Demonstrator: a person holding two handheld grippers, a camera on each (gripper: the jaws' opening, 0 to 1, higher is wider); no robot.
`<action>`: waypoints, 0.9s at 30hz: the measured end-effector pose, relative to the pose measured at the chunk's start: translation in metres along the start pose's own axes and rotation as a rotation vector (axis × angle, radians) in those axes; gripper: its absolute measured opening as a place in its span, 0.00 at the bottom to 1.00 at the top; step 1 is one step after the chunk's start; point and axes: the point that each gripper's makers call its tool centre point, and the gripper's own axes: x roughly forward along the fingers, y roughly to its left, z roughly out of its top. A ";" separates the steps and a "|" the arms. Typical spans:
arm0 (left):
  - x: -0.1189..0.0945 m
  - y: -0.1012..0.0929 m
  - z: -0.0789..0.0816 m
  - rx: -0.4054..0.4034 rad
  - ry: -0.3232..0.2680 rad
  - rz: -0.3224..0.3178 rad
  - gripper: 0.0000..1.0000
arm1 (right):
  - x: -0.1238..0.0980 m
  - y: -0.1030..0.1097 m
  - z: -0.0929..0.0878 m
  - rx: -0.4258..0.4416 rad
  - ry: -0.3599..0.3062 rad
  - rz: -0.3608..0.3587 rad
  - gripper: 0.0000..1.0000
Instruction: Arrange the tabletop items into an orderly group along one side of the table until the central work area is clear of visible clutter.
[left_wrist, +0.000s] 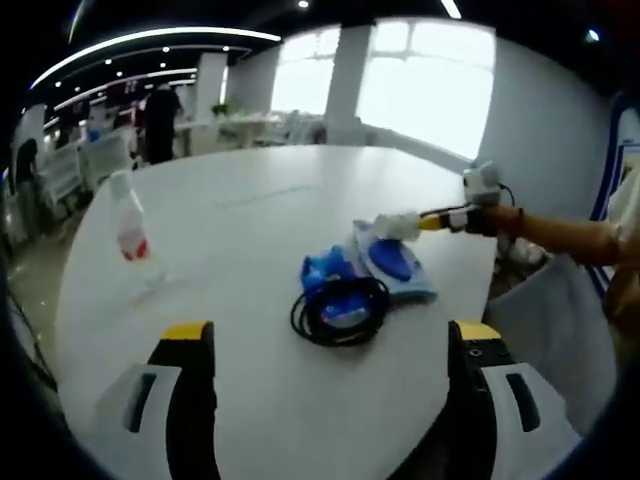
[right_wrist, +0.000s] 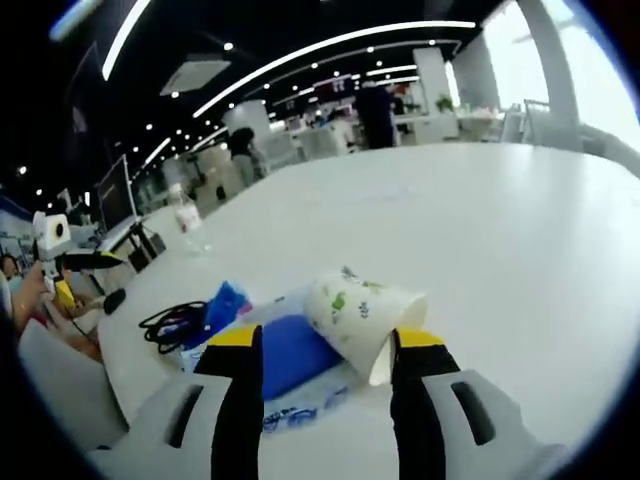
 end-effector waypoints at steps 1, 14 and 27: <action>0.000 0.000 -0.001 0.007 0.004 -0.002 0.94 | 0.000 -0.002 0.001 0.004 -0.006 -0.008 0.39; 0.000 -0.006 -0.002 0.050 -0.001 -0.022 0.91 | -0.002 0.006 0.005 0.056 -0.022 0.028 0.01; -0.001 -0.014 0.006 0.090 -0.040 -0.032 0.91 | -0.006 0.058 0.013 -0.122 0.122 0.100 0.01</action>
